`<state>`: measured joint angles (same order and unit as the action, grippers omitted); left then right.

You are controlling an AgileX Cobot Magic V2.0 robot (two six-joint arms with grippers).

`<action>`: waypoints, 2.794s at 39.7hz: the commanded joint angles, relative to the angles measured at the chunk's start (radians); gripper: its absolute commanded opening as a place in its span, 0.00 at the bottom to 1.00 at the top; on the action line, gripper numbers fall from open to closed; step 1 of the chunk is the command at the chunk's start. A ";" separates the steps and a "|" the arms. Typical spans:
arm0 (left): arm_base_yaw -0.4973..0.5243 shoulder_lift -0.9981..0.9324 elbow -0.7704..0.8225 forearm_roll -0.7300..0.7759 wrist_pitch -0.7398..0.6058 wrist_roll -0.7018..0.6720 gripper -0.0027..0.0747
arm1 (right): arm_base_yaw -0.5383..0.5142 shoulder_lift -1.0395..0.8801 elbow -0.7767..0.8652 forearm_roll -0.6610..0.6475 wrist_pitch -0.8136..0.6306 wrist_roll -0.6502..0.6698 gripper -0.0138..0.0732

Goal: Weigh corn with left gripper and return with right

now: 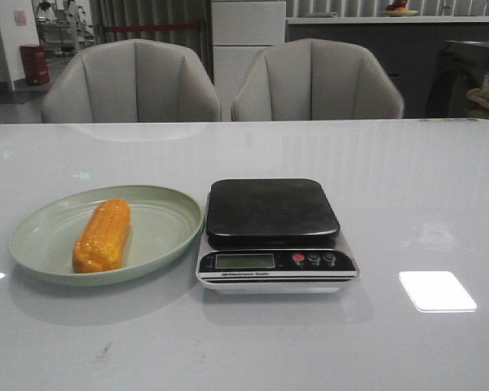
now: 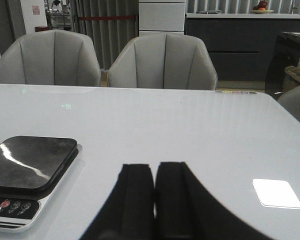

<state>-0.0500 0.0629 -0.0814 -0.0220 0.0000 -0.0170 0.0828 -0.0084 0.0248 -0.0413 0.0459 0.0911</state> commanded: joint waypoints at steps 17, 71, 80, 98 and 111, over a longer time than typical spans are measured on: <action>-0.003 0.306 -0.385 -0.061 0.332 -0.008 0.18 | -0.004 -0.021 0.012 -0.011 -0.085 -0.006 0.35; -0.294 1.108 -0.716 -0.092 0.428 -0.034 0.81 | -0.004 -0.021 0.012 -0.011 -0.085 -0.006 0.35; -0.355 1.314 -0.802 -0.134 0.384 -0.057 0.80 | -0.004 -0.021 0.012 -0.011 -0.085 -0.006 0.35; -0.382 1.617 -0.946 -0.188 0.395 -0.086 0.74 | -0.004 -0.021 0.012 -0.011 -0.085 -0.006 0.35; -0.382 1.694 -0.960 -0.188 0.380 -0.086 0.44 | -0.004 -0.021 0.012 -0.011 -0.085 -0.006 0.35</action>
<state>-0.4271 1.7904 -1.0118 -0.1960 0.4212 -0.0933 0.0828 -0.0084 0.0248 -0.0413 0.0443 0.0911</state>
